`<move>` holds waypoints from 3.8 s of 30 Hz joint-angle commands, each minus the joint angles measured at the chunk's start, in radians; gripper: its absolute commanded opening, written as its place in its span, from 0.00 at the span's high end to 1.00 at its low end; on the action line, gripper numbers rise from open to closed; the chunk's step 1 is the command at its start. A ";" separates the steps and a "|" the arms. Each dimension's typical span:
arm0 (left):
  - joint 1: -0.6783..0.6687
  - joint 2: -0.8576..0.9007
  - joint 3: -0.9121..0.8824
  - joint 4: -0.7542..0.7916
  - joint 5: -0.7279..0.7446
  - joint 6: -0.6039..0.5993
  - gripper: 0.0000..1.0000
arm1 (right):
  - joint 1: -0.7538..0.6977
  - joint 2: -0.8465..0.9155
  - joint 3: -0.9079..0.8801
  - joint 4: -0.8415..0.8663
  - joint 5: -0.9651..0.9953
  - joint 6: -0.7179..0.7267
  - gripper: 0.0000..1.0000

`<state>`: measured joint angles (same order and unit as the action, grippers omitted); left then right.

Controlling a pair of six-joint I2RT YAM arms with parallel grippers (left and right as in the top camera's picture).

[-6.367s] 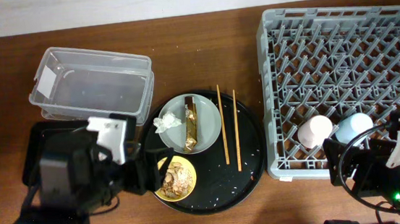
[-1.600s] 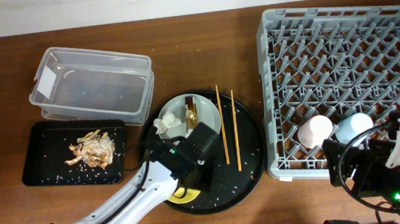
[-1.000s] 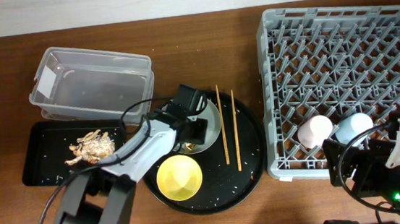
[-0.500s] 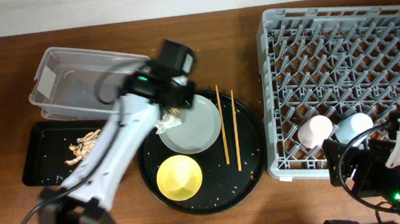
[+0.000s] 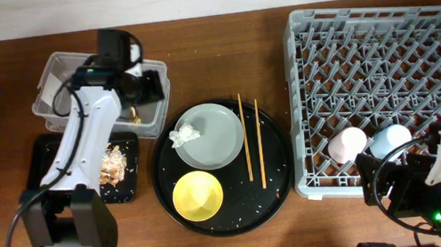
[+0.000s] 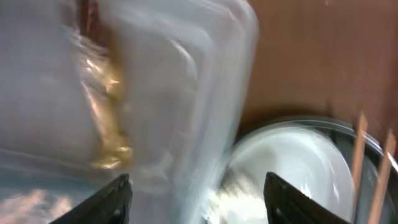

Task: Sort waste into correct bins and load items into the dishwasher rack

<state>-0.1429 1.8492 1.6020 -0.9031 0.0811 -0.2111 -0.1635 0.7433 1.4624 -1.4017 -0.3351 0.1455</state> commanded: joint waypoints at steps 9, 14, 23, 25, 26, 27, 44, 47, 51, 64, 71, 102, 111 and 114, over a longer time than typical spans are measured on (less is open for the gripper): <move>-0.349 0.127 -0.150 0.052 -0.335 0.129 0.31 | 0.007 0.002 0.005 0.003 -0.005 -0.010 0.02; -0.336 0.204 -0.150 0.072 -0.380 0.116 0.41 | 0.007 0.002 0.005 0.003 -0.005 -0.010 0.02; -0.335 0.152 -0.045 -0.071 -0.177 0.062 1.00 | 0.007 0.002 0.005 0.003 -0.005 -0.010 0.02; -0.321 0.093 0.031 -0.116 -0.188 0.063 1.00 | 0.007 0.002 0.005 0.003 -0.005 -0.010 0.02; -0.303 0.061 0.066 -0.121 -0.214 0.063 1.00 | 0.007 0.002 0.005 0.003 -0.005 -0.011 0.02; -0.278 0.035 0.092 -0.114 -0.250 0.063 1.00 | 0.007 0.002 0.005 0.003 -0.005 -0.010 0.02; -0.011 -0.093 0.302 -0.285 -0.154 0.070 0.01 | 0.007 0.002 0.005 0.003 -0.005 -0.010 0.02; -0.055 -0.210 0.305 -0.409 -0.121 0.070 0.01 | 0.007 0.002 0.005 0.003 -0.005 -0.010 0.02; -0.176 -0.328 0.305 -0.551 -0.121 0.070 0.01 | 0.007 0.002 0.005 0.003 -0.005 -0.010 0.02; -0.346 -0.407 0.304 -0.602 -0.122 0.068 0.01 | 0.007 0.002 0.005 0.003 -0.005 -0.010 0.02; -0.346 -0.533 0.181 -0.202 -0.094 0.236 0.01 | 0.007 0.002 0.005 0.003 -0.005 -0.010 0.02; -0.224 -1.844 -1.593 0.835 -0.024 0.337 0.01 | 0.007 0.002 0.005 0.003 -0.005 -0.011 0.02; -0.222 -1.843 -1.593 0.827 -0.024 0.337 0.01 | 0.007 0.002 0.005 0.003 -0.005 -0.010 0.02; -0.222 -1.843 -1.593 0.827 -0.024 0.337 0.01 | 0.007 0.002 0.005 0.003 -0.005 -0.010 0.02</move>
<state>-0.3725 0.0147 0.0124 -0.0708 0.0422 0.1127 -0.1635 0.7448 1.4624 -1.4017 -0.3351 0.1459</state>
